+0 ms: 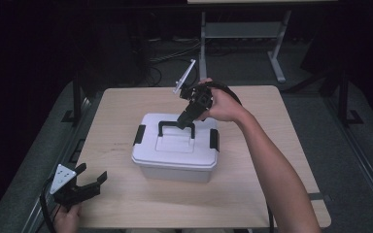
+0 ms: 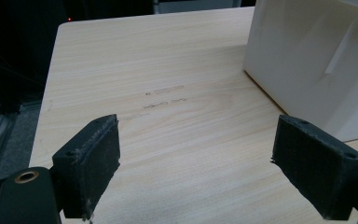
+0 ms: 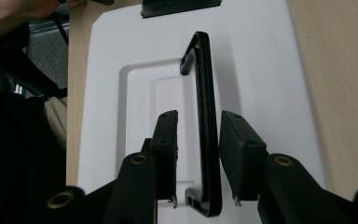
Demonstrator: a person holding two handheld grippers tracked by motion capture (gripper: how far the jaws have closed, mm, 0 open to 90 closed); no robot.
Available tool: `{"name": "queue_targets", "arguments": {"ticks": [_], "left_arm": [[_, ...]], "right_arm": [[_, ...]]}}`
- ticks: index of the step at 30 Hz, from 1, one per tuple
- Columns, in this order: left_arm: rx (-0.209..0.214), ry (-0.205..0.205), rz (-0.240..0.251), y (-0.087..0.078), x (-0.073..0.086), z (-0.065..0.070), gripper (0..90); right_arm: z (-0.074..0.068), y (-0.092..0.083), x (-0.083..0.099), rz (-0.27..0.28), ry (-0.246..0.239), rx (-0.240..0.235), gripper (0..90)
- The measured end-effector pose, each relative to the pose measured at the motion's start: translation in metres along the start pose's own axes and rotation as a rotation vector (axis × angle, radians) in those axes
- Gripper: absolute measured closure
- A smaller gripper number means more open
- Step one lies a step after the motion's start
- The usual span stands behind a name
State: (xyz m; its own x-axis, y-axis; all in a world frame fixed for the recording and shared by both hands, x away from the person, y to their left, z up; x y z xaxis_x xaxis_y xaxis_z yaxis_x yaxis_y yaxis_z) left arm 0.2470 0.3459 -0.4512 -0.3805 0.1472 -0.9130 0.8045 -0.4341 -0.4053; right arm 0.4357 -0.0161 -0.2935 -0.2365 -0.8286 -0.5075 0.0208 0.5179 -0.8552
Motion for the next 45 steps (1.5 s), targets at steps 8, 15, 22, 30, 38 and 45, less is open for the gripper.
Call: {"name": "queue_targets", "arguments": {"ticks": [8,15,22,30,38,45], "left_arm": [[0.003,0.002,-0.001,0.001,0.000,0.001,14.1],[0.004,0.005,-0.005,0.001,0.000,0.002,14.1],[-0.001,0.005,-0.006,0.002,0.000,0.002,14.1],[-0.001,0.006,-0.006,0.002,0.000,0.001,14.1],[-0.001,-0.001,-0.003,0.001,0.001,0.001,14.1],[-0.001,0.005,-0.007,0.002,0.000,0.002,14.1]], "right_arm": [[0.001,-0.012,0.010,0.025,0.015,0.016,59.5],[0.000,-0.019,0.022,0.039,0.039,0.031,55.0],[0.001,-0.024,0.031,0.043,0.056,0.044,53.6],[0.000,-0.031,0.042,0.058,0.077,0.051,50.8],[0.000,-0.035,0.053,0.059,0.098,0.054,47.8],[0.000,-0.040,0.062,0.071,0.119,0.063,45.4]]}}
Point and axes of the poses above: each handheld gripper's, and its own axes: y roughly forward along the jaws, x roughly out of its underside, z roughly to its right, the point moved 2 cm from there along y, roughly forward along the jaws, and after that the axes turned 6 degrees about x, right-handed, at the moved point
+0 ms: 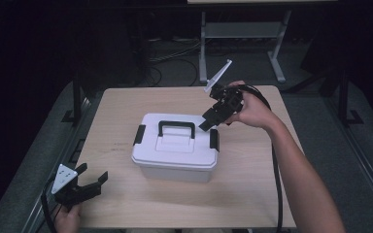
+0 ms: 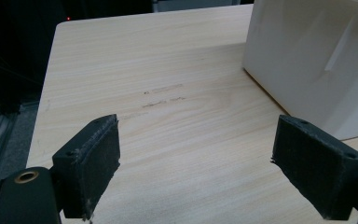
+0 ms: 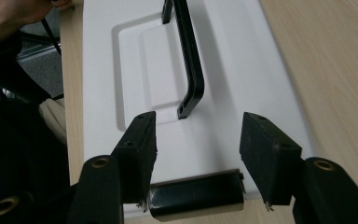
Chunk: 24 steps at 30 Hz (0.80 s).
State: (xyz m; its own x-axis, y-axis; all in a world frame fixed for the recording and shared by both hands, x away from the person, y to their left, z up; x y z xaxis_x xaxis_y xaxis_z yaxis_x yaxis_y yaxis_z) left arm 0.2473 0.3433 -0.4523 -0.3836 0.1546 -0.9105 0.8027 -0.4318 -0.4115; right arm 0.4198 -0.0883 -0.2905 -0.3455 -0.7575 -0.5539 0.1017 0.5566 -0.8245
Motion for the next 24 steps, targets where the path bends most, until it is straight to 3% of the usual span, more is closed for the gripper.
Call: {"name": "queue_targets", "arguments": {"ticks": [24], "left_arm": [[-0.005,0.004,0.000,0.000,0.000,0.000,14.1]], "right_arm": [[0.004,-0.018,0.031,0.019,0.057,0.015,39.3]]}}
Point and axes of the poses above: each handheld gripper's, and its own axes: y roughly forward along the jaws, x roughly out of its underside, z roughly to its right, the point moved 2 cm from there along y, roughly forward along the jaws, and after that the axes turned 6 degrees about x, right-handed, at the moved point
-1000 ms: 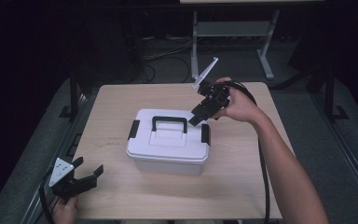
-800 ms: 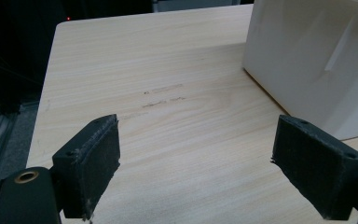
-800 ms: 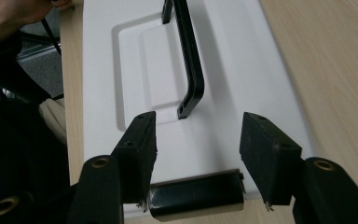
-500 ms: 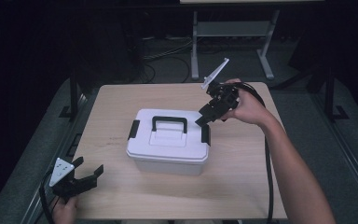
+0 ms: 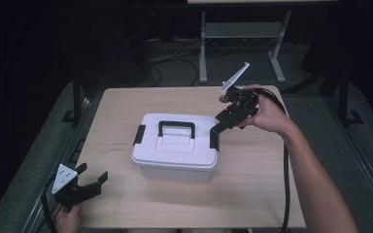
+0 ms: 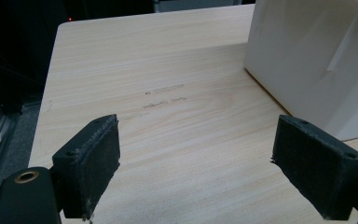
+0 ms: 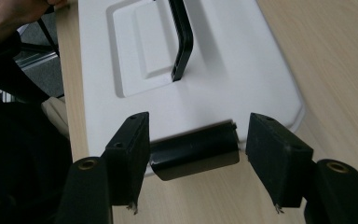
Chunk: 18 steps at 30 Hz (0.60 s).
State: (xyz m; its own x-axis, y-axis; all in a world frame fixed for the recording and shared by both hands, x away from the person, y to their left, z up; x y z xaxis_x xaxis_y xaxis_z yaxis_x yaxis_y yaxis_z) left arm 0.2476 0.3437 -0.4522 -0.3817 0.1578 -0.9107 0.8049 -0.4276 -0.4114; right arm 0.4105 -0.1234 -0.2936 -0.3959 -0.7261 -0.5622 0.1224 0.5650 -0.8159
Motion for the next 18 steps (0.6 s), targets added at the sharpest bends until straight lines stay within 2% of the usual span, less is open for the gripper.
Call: {"name": "queue_targets", "arguments": {"ticks": [18], "left_arm": [[0.002,0.005,0.002,0.002,-0.001,0.002,14.1]], "right_arm": [[0.002,-0.012,0.035,0.012,0.050,0.025,39.2]]}}
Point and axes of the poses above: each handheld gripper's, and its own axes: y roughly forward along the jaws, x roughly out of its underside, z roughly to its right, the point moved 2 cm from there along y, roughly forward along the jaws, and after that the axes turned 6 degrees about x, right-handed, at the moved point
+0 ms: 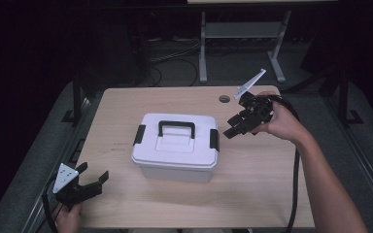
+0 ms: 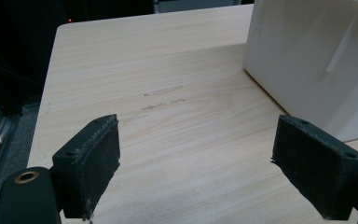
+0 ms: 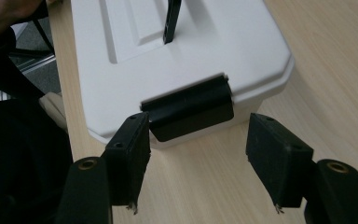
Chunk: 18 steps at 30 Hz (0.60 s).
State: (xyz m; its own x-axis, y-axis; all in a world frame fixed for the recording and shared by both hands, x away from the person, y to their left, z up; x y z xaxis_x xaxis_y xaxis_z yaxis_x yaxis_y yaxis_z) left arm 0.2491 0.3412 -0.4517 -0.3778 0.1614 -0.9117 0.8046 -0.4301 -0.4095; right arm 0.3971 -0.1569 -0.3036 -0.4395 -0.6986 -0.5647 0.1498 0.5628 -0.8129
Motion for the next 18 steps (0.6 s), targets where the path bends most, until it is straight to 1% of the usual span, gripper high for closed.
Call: {"name": "queue_targets", "arguments": {"ticks": [12,18], "left_arm": [[0.001,0.008,-0.004,0.001,0.000,0.001,14.1],[0.002,0.009,-0.008,0.001,0.000,0.002,14.1]], "right_arm": [[0.002,-0.008,0.016,0.012,0.027,0.005,39.3],[0.003,-0.006,0.028,0.008,0.041,0.005,39.3]]}}
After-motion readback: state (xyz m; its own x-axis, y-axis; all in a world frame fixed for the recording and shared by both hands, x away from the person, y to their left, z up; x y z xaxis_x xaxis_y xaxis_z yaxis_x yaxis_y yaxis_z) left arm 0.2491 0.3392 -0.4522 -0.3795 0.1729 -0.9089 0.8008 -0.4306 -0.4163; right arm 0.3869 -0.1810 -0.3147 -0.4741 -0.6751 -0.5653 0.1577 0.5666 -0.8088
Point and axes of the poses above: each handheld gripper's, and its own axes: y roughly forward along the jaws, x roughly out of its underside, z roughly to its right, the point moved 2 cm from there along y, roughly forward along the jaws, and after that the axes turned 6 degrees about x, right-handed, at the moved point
